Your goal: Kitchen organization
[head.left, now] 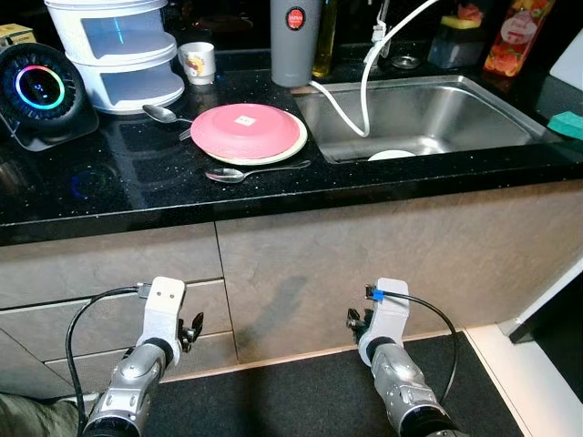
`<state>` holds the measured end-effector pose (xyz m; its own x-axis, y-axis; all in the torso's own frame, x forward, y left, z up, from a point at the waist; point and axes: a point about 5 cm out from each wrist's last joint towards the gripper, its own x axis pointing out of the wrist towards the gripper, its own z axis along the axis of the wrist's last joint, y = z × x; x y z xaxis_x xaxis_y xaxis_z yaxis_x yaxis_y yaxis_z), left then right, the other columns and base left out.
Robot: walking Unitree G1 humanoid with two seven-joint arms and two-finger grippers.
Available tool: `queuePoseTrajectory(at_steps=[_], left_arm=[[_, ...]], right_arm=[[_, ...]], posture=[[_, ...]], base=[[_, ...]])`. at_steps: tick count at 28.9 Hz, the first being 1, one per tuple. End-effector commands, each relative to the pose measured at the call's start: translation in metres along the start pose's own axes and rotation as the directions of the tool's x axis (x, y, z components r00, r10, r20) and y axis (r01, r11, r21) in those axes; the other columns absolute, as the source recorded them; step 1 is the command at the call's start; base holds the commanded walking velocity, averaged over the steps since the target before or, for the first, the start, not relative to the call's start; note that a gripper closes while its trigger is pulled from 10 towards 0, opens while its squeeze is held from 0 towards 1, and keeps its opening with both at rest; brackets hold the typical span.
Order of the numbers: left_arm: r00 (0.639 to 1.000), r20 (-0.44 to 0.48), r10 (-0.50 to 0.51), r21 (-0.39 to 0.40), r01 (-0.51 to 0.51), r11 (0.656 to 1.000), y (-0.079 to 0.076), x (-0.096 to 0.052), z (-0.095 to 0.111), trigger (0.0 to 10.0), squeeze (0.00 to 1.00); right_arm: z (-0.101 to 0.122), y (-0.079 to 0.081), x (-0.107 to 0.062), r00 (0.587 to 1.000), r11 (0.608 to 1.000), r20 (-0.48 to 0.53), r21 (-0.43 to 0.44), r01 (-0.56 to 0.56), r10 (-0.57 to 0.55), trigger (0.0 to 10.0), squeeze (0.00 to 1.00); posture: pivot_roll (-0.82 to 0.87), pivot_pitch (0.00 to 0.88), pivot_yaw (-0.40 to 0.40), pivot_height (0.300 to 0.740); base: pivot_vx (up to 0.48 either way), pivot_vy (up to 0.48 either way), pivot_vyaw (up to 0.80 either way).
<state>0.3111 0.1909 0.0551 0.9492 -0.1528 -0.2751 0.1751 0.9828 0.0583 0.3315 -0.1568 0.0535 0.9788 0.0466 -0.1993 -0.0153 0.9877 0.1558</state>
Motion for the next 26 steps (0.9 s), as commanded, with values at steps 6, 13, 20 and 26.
queuePoseTrajectory(at_steps=[6,13,20,26], left_arm=[[0.998,0.017,0.066,-0.200,-0.061,0.978,-0.010,-0.026,-0.022,10.0,0.00],[0.988,0.085,0.128,-0.147,-0.115,0.982,-0.010,-0.033,-0.001,10.0,0.00],[0.992,0.121,0.041,-0.072,-0.032,0.997,-0.017,-0.039,0.019,10.0,0.00],[0.988,0.154,0.013,-0.005,-0.013,1.000,-0.018,-0.039,0.041,10.0,0.00]], right_arm=[[-0.014,0.012,-0.013,0.992,0.992,0.006,0.009,-0.125,0.125,10.0,0.00],[-0.001,0.010,-0.020,0.989,0.988,0.057,0.056,-0.143,0.139,10.0,0.00],[0.020,0.017,-0.017,0.982,0.984,0.139,0.106,-0.145,0.130,10.0,0.00],[0.037,0.019,-0.013,0.976,0.961,0.177,0.223,-0.163,0.125,10.0,0.00]], posture=[[0.02,0.038,0.041,0.740],[0.04,0.042,-0.017,0.740],[0.04,0.053,-0.008,0.740],[0.06,0.083,0.006,0.740]], base=[[0.000,0.000,0.00],[0.000,0.000,0.00],[0.000,0.000,0.00],[0.000,0.000,0.00]])
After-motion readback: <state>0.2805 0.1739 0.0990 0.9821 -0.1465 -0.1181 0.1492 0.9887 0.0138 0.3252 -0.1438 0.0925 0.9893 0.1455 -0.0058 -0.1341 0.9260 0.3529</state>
